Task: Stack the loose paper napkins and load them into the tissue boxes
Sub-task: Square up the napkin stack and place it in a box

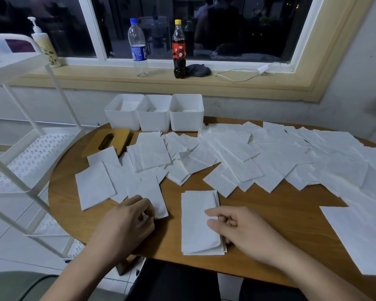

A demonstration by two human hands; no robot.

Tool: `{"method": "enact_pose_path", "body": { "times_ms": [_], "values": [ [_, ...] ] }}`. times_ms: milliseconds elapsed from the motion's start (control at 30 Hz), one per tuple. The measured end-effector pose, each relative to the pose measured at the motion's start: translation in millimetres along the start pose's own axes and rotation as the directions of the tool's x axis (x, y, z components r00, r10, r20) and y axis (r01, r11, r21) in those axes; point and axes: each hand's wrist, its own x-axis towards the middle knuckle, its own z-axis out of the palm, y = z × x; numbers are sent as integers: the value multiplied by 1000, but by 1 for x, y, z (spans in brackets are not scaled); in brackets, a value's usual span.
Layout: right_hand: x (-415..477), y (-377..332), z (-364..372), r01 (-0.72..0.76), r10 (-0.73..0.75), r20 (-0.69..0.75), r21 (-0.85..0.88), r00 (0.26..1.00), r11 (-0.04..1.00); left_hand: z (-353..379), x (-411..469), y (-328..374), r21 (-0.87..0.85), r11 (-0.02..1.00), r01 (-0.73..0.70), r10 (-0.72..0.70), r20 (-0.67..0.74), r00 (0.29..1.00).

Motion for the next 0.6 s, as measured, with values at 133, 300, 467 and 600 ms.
{"method": "enact_pose_path", "body": {
  "times_ms": [133,300,467,600],
  "values": [
    [3,-1,-5,43,-61,-95,-181,994,983,-5,0,7,-34,999,-6,5,-34,999],
    [12,-9,-9,66,-81,-169,-91,982,994,-11,3,31,-141,985,-96,87,-73,994],
    [24,-22,-2,-6,9,-8,328,1000,945,-1,3,63,-204,952,-230,220,-67,973],
    [35,-19,-2,-17,19,-4,346,1000,938,16,0,77,-225,923,-312,313,-31,949]
  ]
}}
